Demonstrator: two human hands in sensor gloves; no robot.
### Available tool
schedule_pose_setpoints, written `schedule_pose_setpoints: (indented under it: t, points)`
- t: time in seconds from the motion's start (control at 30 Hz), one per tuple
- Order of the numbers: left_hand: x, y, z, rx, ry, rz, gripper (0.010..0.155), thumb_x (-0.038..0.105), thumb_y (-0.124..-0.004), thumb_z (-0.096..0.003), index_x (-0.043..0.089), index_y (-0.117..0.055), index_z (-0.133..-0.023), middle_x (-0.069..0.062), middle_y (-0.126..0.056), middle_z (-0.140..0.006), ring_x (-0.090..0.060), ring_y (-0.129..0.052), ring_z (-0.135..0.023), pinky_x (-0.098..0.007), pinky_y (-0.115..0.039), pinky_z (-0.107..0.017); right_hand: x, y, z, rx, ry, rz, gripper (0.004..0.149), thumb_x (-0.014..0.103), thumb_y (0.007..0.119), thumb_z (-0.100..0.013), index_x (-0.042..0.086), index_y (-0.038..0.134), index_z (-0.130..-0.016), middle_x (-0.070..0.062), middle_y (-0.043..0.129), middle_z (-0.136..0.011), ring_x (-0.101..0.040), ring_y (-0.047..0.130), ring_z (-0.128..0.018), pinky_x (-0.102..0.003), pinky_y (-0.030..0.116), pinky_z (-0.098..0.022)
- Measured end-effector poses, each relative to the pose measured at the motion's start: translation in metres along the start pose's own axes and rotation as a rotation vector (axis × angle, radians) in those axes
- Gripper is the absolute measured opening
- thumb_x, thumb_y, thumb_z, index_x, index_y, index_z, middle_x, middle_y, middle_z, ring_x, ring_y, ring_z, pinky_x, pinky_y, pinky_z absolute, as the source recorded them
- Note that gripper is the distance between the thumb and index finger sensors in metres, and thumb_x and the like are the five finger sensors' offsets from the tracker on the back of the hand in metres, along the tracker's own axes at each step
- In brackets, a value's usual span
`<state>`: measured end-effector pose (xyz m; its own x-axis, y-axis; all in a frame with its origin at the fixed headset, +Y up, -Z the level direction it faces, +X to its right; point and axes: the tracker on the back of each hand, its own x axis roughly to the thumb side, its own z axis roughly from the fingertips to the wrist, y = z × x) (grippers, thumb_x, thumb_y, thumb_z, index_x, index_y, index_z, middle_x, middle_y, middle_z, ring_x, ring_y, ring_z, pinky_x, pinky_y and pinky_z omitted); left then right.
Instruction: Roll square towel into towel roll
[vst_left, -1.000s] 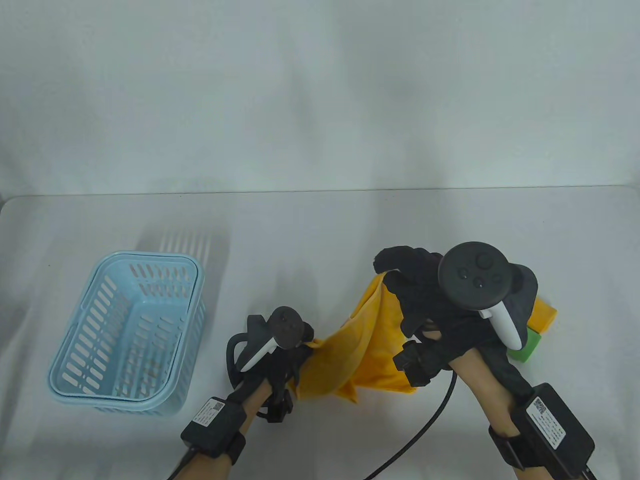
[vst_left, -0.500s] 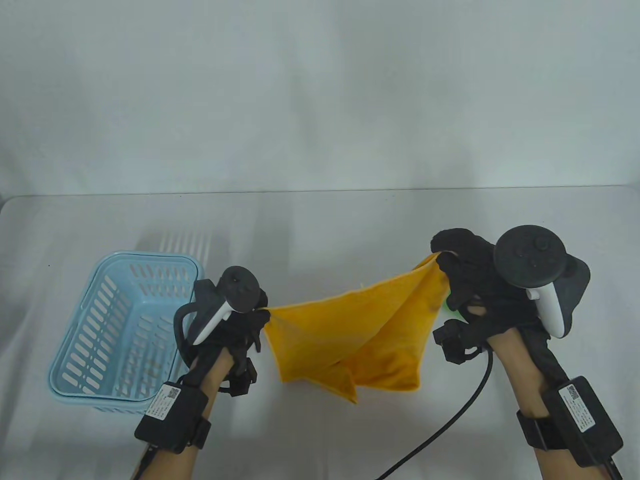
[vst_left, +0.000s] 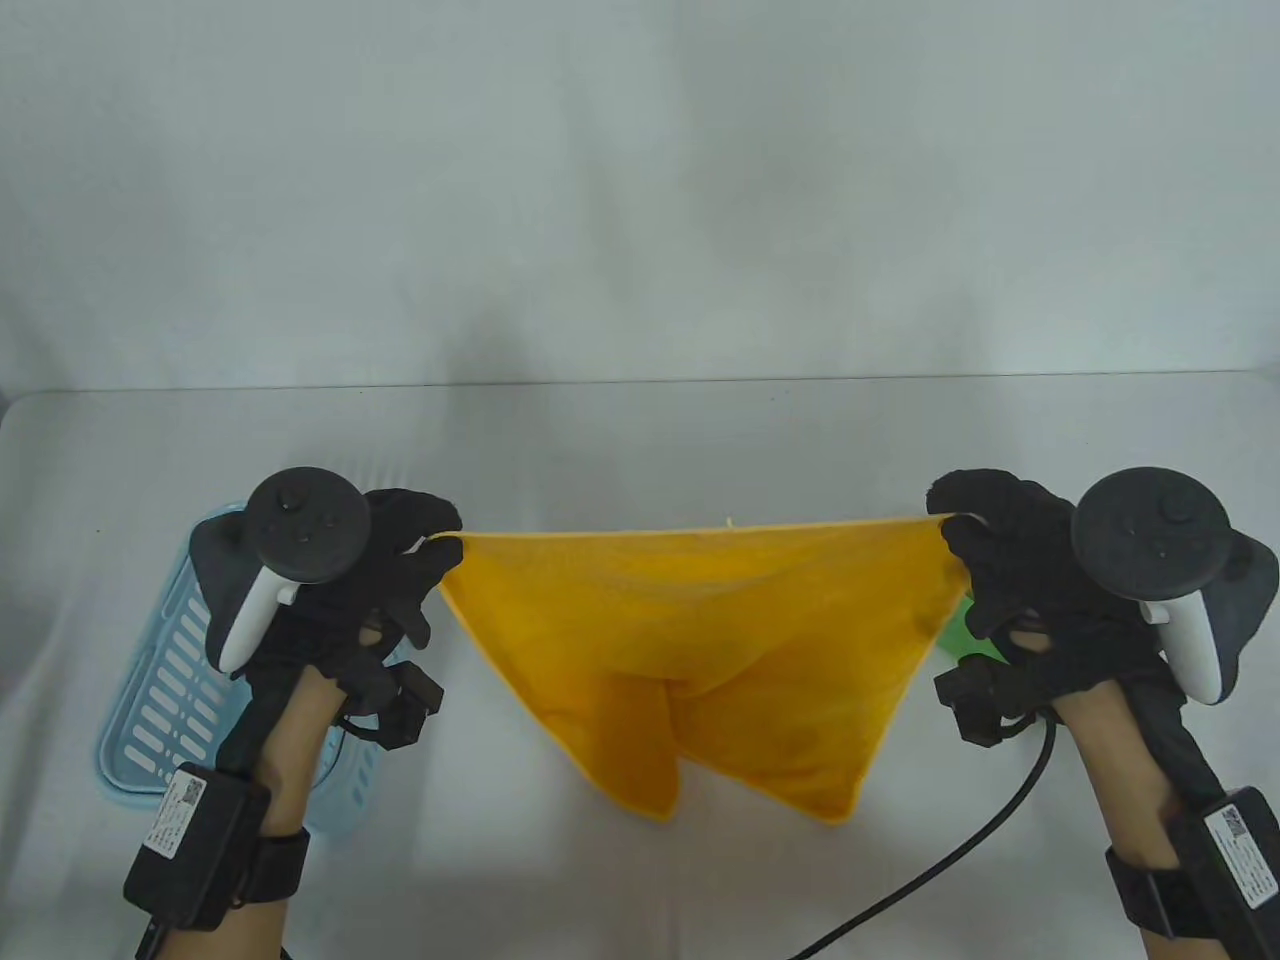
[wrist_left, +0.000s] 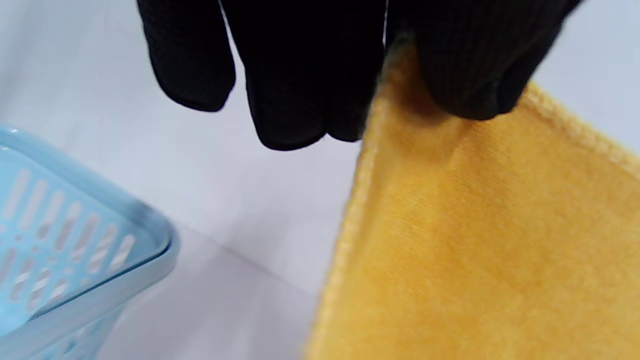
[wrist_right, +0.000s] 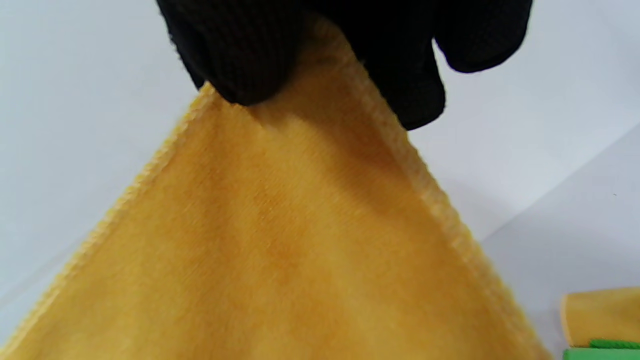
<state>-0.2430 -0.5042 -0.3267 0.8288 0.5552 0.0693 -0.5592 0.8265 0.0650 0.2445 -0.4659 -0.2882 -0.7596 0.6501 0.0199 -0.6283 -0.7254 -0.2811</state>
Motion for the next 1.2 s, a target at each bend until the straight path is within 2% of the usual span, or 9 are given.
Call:
schedule_pose_setpoints:
  t: [0.2,0.33,0.43,0.7,0.77,0.87,1.0,1.07,1.2]
  points:
    - [0.012,0.039,0.020,0.070,-0.120,0.087,0.041,0.042,-0.083,-0.0390,0.037,-0.087,-0.080,0.007,-0.094,-0.086,-0.023,-0.101,-0.076,-0.052,-0.076,-0.065,0.014,-0.031,0.017,-0.038,-0.084,-0.066,0.037,0.031,0.085,-0.035,0.040,0.085,-0.072,0.004,0.096,-0.065,-0.025,0.095,-0.062,-0.054,0.072,-0.059]
    - [0.018,0.053,0.017,0.095,-0.143,0.126,0.041,0.042,-0.083,-0.0393,0.036,-0.087,-0.080,0.008,-0.097,-0.081,-0.021,-0.103,-0.072,-0.052,-0.075,-0.065,0.020,-0.041,0.009,-0.063,-0.088,-0.086,0.038,0.030,0.085,-0.035,0.039,0.086,-0.072,0.004,0.096,-0.066,-0.025,0.095,-0.063,-0.054,0.071,-0.059]
    - [0.019,0.052,-0.007,0.094,-0.080,0.070,0.041,0.042,-0.083,-0.0391,0.036,-0.087,-0.080,0.009,-0.097,-0.081,-0.021,-0.102,-0.072,-0.052,-0.075,-0.066,0.021,-0.029,-0.015,-0.067,-0.039,-0.037,0.038,0.030,0.084,-0.035,0.039,0.086,-0.072,0.004,0.095,-0.066,-0.025,0.095,-0.063,-0.055,0.071,-0.060]
    - [0.005,0.008,-0.084,0.074,0.165,-0.102,0.040,0.042,-0.084,-0.0367,0.038,-0.087,-0.077,0.011,-0.097,-0.080,-0.018,-0.102,-0.072,-0.051,-0.075,-0.066,0.001,0.062,-0.097,-0.122,0.145,0.306,0.039,0.031,0.082,-0.034,0.036,0.085,-0.073,0.005,0.095,-0.064,-0.023,0.095,-0.062,-0.054,0.071,-0.060]
    - [0.010,0.010,-0.088,0.110,0.148,-0.097,0.040,0.042,-0.084,-0.0365,0.040,-0.087,-0.076,0.013,-0.096,-0.081,-0.018,-0.101,-0.074,-0.051,-0.075,-0.067,0.002,0.065,-0.107,-0.181,0.169,0.299,0.038,0.032,0.081,-0.034,0.037,0.084,-0.072,0.006,0.094,-0.064,-0.023,0.094,-0.063,-0.054,0.071,-0.060]
    - [0.029,0.036,-0.082,0.197,0.069,-0.055,0.040,0.043,-0.083,-0.0368,0.041,-0.087,-0.077,0.013,-0.095,-0.082,-0.017,-0.100,-0.076,-0.051,-0.074,-0.068,0.013,0.043,-0.112,-0.290,0.167,0.141,0.038,0.033,0.081,-0.035,0.039,0.083,-0.072,0.006,0.092,-0.069,-0.024,0.092,-0.068,-0.054,0.070,-0.061]
    - [0.041,0.062,-0.073,0.216,0.020,-0.052,0.040,0.043,-0.083,-0.0374,0.041,-0.086,-0.077,0.013,-0.093,-0.085,-0.018,-0.098,-0.079,-0.052,-0.072,-0.069,0.023,0.014,-0.107,-0.287,0.144,-0.025,0.038,0.034,0.081,-0.035,0.040,0.083,-0.072,0.006,0.087,-0.080,-0.026,0.088,-0.075,-0.054,0.068,-0.063]
    - [0.038,0.058,-0.071,0.195,0.030,-0.052,0.040,0.043,-0.083,-0.0373,0.041,-0.086,-0.077,0.012,-0.092,-0.086,-0.018,-0.097,-0.080,-0.052,-0.072,-0.069,0.021,0.011,-0.102,-0.263,0.143,-0.049,0.038,0.034,0.081,-0.035,0.040,0.083,-0.072,0.006,0.087,-0.081,-0.026,0.088,-0.077,-0.054,0.068,-0.063]
    - [0.016,0.020,-0.069,0.088,0.085,-0.086,0.040,0.042,-0.083,-0.0374,0.040,-0.087,-0.078,0.011,-0.092,-0.087,-0.020,-0.097,-0.080,-0.053,-0.072,-0.069,-0.002,0.034,-0.091,-0.169,0.184,0.020,0.038,0.034,0.081,-0.035,0.040,0.083,-0.072,0.006,0.088,-0.083,-0.027,0.088,-0.079,-0.055,0.068,-0.063]
